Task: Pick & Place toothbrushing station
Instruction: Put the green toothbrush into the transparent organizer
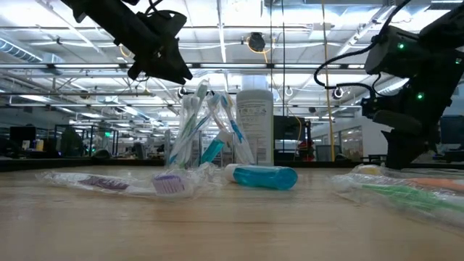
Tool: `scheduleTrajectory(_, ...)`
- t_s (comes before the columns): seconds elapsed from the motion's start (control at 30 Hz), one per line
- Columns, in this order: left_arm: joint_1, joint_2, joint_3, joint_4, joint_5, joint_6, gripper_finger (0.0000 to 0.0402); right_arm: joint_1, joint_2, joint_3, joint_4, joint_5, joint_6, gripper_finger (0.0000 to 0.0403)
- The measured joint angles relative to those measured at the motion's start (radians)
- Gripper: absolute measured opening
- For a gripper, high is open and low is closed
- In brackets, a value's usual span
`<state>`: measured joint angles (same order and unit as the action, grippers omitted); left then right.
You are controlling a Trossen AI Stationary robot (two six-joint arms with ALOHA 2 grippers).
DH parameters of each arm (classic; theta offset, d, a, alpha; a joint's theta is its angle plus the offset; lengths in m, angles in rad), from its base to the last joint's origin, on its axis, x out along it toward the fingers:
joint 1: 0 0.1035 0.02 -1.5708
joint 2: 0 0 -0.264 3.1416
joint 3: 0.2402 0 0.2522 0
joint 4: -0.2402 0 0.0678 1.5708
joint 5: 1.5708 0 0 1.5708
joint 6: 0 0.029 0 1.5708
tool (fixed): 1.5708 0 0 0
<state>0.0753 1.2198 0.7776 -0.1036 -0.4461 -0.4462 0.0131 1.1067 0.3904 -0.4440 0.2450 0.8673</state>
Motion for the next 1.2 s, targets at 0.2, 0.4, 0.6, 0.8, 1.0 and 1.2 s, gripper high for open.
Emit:
scheduleTrajectory(0.2, 0.0, 0.0, 0.0, 0.0, 0.0, 0.011, 0.012, 0.001, -0.069, 0.002, 0.274, -0.036, -0.282, 0.0001)
scheduleTrajectory(0.4, 0.0, 0.0, 0.0, 0.0, 0.0, 0.053, 0.012, -0.001, -0.099, 0.005, 0.615, -0.011, -0.583, 0.0001)
scheduleTrajectory(0.6, 0.0, 0.0, 0.0, 0.001, 0.0, 0.058, 0.012, 0.0, 0.005, 0.006, 1.105, 0.095, -0.756, 0.0)
scheduleTrajectory(0.8, 0.0, 0.0, 0.0, 0.001, 0.0, 0.086, 0.012, 0.0, 0.232, 0.016, 1.701, 0.092, -0.956, 0.0)
scheduleTrajectory(1.0, 0.0, 0.0, 0.0, 0.002, 0.0, 0.086, 0.012, -0.041, 0.403, 0.152, 1.818, 0.096, -1.095, 0.0)
scheduleTrajectory(1.2, 0.0, 0.0, 0.0, 0.001, 0.0, 0.085, 0.012, -0.086, 0.482, 0.276, 1.468, 0.092, -1.011, 0.0002)
